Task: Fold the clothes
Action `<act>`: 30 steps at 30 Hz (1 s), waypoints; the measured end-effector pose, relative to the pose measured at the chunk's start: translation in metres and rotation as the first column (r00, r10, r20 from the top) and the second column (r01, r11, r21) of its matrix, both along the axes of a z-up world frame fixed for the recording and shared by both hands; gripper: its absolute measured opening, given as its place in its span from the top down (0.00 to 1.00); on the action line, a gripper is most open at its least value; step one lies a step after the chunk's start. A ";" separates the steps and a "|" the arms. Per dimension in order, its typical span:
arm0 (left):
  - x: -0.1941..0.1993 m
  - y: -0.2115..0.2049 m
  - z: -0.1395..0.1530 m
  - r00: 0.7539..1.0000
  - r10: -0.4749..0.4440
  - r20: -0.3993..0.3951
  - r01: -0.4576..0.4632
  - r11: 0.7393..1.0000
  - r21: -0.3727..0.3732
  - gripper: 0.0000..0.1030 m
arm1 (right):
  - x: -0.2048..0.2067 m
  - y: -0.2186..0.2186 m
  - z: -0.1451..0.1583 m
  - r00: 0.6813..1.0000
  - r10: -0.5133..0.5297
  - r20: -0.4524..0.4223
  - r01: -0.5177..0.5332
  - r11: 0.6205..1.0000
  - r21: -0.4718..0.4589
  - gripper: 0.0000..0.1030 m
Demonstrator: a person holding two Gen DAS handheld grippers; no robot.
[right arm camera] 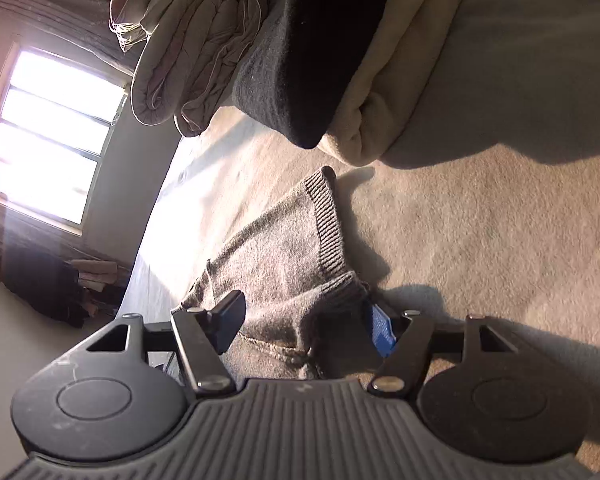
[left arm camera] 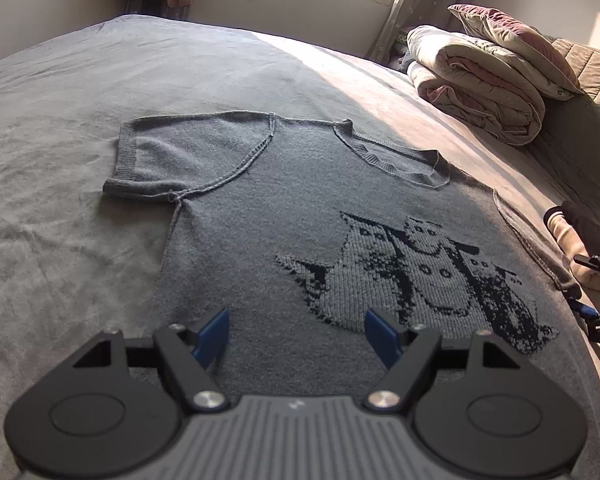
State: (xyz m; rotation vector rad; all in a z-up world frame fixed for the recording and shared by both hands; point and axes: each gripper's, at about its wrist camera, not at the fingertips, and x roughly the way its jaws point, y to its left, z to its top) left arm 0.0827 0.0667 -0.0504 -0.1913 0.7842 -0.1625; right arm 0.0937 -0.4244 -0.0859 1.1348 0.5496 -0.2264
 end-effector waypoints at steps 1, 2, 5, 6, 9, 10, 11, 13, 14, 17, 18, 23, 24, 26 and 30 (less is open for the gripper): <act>0.002 0.000 0.000 1.000 0.004 0.002 -0.004 1.000 0.004 0.26 | 0.003 -0.001 0.000 1.000 -0.012 0.005 0.012 1.000 -0.001 0.38; 0.004 0.002 0.000 1.000 0.010 -0.002 -0.010 1.000 -0.004 0.26 | 0.005 0.000 0.001 1.000 -0.025 -0.008 0.024 0.999 -0.026 0.49; 0.010 0.007 -0.001 0.999 0.026 -0.018 -0.027 0.999 -0.036 0.26 | 0.011 0.006 0.008 0.998 -0.051 -0.039 0.046 0.992 -0.119 0.79; 0.011 0.009 -0.001 0.999 0.028 -0.022 -0.029 0.999 -0.046 0.26 | 0.013 0.010 0.012 0.998 -0.049 -0.050 0.040 0.986 -0.164 0.81; 0.014 0.012 0.001 0.999 0.029 -0.028 -0.031 0.997 -0.067 0.26 | 0.023 0.031 0.028 0.999 -0.018 -0.051 0.000 0.945 -0.326 0.86; 0.015 0.013 0.001 0.999 0.031 -0.030 -0.033 0.997 -0.071 0.26 | 0.026 0.038 0.034 0.999 -0.006 -0.051 -0.013 0.929 -0.369 0.87; 0.015 0.013 0.001 0.999 0.034 -0.032 -0.036 0.997 -0.075 0.26 | 0.031 0.050 0.041 0.998 0.015 -0.054 -0.037 0.899 -0.436 0.87; 0.016 0.014 0.000 0.999 0.032 -0.042 -0.035 0.996 -0.082 0.26 | 0.039 0.070 0.053 0.996 0.060 -0.070 -0.088 0.849 -0.520 0.87; 0.017 0.014 0.001 0.999 0.027 -0.045 -0.031 0.996 -0.084 0.26 | 0.044 0.081 0.058 0.993 0.086 -0.083 -0.118 0.821 -0.559 0.87; 0.017 0.015 0.002 0.999 0.016 -0.050 -0.020 0.995 -0.095 0.26 | 0.058 0.116 0.068 0.981 0.140 -0.134 -0.194 0.715 -0.672 0.87; 0.018 0.015 0.002 0.999 0.016 -0.052 -0.021 0.995 -0.102 0.26 | 0.065 0.128 0.070 0.973 0.169 -0.154 -0.228 0.667 -0.709 0.87; 0.018 0.016 0.003 0.998 0.019 -0.059 -0.027 0.991 -0.131 0.26 | 0.095 0.178 0.062 0.924 0.260 -0.279 -0.376 0.495 -0.784 0.87; 0.018 0.016 0.003 0.998 0.018 -0.059 -0.026 0.990 -0.136 0.26 | 0.103 0.186 0.058 0.910 0.274 -0.310 -0.407 0.461 -0.789 0.87; 0.017 0.015 0.003 0.998 0.013 -0.060 -0.021 0.990 -0.138 0.26 | 0.110 0.205 0.050 0.875 0.305 -0.375 -0.475 0.390 -0.789 0.87; 0.017 0.016 0.004 0.998 0.012 -0.058 -0.020 0.990 -0.142 0.26 | 0.117 0.232 0.039 0.817 0.351 -0.458 -0.564 0.317 -0.762 0.85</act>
